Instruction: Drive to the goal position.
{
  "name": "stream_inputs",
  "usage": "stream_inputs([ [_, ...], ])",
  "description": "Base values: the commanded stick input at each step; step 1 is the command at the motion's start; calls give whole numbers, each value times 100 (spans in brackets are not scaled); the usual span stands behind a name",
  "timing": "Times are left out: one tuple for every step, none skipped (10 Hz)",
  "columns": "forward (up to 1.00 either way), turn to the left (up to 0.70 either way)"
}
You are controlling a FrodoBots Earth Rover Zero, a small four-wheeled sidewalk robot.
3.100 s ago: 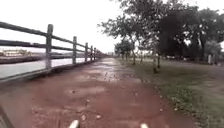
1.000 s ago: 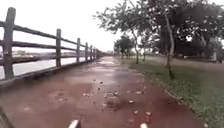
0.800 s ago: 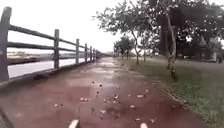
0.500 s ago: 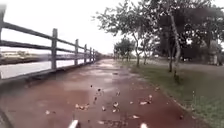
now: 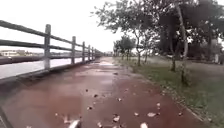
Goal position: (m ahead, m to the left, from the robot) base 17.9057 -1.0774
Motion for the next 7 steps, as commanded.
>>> stream_inputs([
  [70, -27],
  [70, -27],
  [70, -27],
  [70, -27],
  [70, -27],
  [70, -27],
  [70, -27],
])
